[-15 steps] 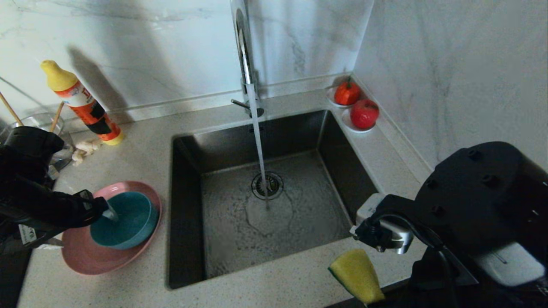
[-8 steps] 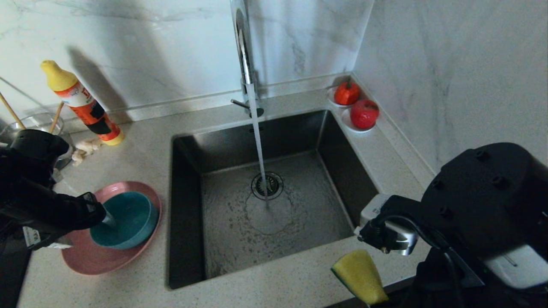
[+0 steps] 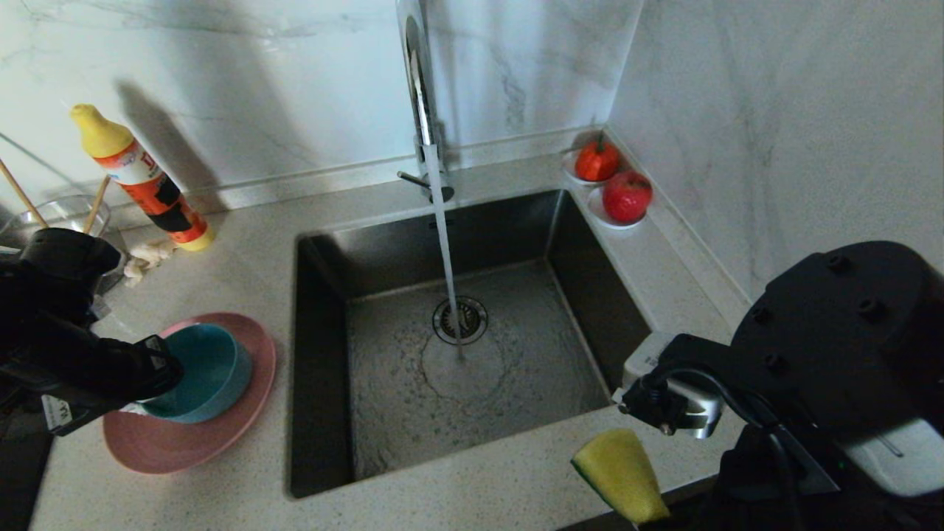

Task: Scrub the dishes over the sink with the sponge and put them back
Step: Pick up a bowl and the sponge, then wash the bowl

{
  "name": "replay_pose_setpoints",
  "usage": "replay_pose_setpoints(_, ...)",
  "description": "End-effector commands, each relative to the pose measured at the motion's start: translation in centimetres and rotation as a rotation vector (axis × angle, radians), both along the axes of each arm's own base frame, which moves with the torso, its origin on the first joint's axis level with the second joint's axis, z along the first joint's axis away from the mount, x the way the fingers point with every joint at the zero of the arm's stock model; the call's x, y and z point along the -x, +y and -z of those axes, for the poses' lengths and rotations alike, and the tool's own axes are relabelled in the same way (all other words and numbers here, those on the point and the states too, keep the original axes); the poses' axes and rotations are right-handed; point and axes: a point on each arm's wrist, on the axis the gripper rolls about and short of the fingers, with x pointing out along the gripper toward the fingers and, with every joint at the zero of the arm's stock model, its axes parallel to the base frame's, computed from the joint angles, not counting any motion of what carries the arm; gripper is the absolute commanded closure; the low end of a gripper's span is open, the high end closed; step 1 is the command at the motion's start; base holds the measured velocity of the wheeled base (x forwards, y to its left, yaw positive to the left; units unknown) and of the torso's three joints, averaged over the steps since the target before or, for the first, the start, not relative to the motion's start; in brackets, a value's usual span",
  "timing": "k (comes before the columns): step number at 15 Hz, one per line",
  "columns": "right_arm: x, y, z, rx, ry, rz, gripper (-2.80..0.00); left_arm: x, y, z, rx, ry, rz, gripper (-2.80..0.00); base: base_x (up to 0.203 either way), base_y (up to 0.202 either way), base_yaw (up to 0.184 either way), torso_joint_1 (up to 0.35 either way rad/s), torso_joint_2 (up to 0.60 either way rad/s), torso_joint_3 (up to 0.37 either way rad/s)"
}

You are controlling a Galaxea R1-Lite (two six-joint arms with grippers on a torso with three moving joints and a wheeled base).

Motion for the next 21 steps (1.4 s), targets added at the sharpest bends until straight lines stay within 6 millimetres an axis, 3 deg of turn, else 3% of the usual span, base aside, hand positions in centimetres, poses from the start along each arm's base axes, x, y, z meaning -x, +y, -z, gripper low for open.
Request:
replay_pose_setpoints(1,0.1,-0.2,-0.1,-0.002,-0.003,0.002,0.00,0.2,0.0,-0.6,0.006,-0.022,-0.010,0.00,0.000,0.000,0.000,0.000,0.00,0.000)
replay_pose_setpoints(5,0.2,-0.3,-0.4,-0.013,-0.007,0.002,0.00,2.1,-0.7,-3.7,0.059,-0.145,0.016,0.00,0.000,0.000,0.000,0.000,0.00,0.000)
replay_pose_setpoints(8,0.4,-0.7,-0.6,-0.027,-0.008,0.000,0.00,3.8,-1.8,-7.4,0.046,-0.243,0.057,0.00,0.000,0.000,0.000,0.000,0.00,0.000)
replay_pose_setpoints(13,0.5,-1.9,-1.4,-0.062,-0.025,0.019,0.00,6.0,-5.4,-12.5,0.027,-0.390,0.223,0.00,0.000,0.000,0.000,0.000,0.00,0.000)
replay_pose_setpoints(17,0.7,-2.6,-2.0,-0.105,-0.024,0.048,0.00,5.8,-9.4,-13.5,0.030,-0.414,0.399,0.00,0.000,0.000,0.000,0.000,0.00,0.000)
replay_pose_setpoints(21,0.6,-3.5,-2.5,-0.129,-0.038,0.077,0.00,2.0,-13.8,-11.0,-0.042,-0.330,0.471,0.00,0.000,0.000,0.000,0.000,0.00,0.000)
